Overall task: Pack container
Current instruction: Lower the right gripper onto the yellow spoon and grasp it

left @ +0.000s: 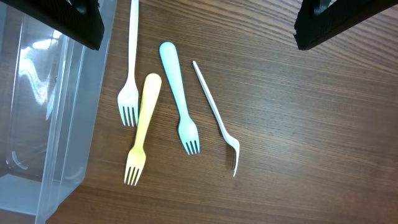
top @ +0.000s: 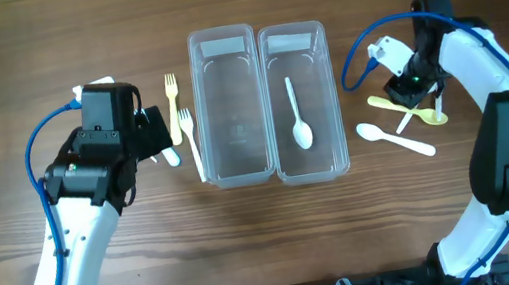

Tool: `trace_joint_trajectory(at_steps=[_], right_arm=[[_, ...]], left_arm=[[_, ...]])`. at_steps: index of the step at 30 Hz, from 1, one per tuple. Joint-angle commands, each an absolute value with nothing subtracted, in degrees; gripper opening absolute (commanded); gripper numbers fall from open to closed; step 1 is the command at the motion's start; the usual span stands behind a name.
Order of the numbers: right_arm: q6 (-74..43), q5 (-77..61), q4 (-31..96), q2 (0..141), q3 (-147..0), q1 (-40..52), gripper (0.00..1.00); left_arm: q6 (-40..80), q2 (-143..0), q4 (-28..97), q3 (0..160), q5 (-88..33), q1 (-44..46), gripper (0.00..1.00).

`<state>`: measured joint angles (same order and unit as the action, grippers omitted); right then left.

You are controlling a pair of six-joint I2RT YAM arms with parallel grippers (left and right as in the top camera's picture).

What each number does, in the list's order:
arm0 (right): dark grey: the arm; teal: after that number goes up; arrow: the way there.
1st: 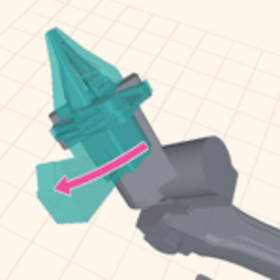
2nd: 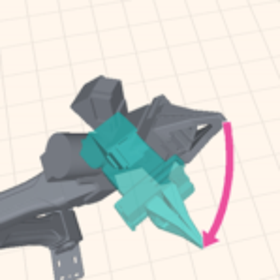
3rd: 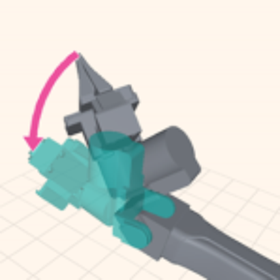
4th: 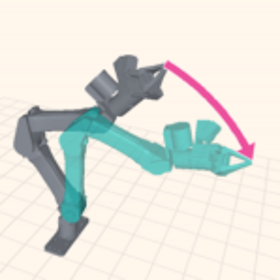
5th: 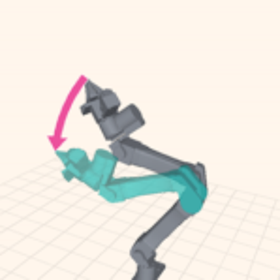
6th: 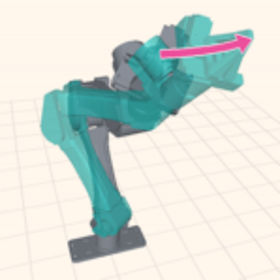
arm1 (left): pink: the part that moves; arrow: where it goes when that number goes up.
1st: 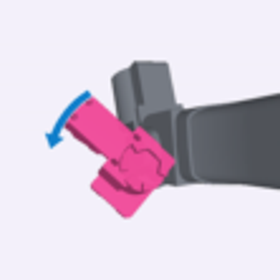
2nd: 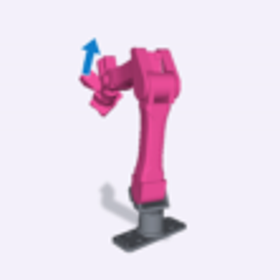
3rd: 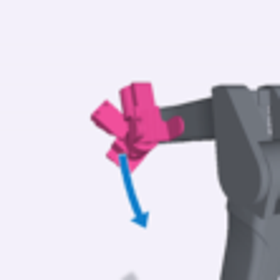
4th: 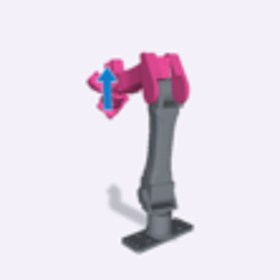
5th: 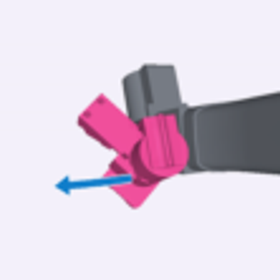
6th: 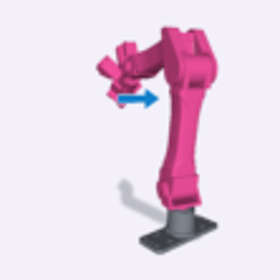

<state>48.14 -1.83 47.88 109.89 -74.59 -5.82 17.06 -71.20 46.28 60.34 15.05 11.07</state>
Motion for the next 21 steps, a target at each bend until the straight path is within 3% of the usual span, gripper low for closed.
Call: trace_joint_trajectory(at_steps=[1, 13, 16, 19, 21], right_arm=[[49.3, -5.5, 48.9, 110.5, -73.8, -5.8, 0.5], [45.1, -1.1, 41.4, 110.5, -65.4, -5.8, 0.45], [42.0, 0.6, 39.3, 110.5, -64.1, -5.8, 0.34], [39.9, 2.7, 38.6, 110.5, -64.0, -5.7, 0.09], [37.1, 5.3, 37.9, 110.4, -64.2, -5.7, 0.04]], left_arm=[[17.0, -71.4, 46.2, 61.1, 14.3, 10.6, 1.0], [17.0, -71.4, 46.2, 61.1, 14.3, 10.6, 1.0], [17.0, -71.4, 46.1, 61.1, 14.3, 10.6, 1.0], [17.0, -71.4, 46.1, 61.1, 14.3, 10.6, 1.0], [17.0, -71.4, 46.1, 61.1, 14.3, 10.6, 1.0]])
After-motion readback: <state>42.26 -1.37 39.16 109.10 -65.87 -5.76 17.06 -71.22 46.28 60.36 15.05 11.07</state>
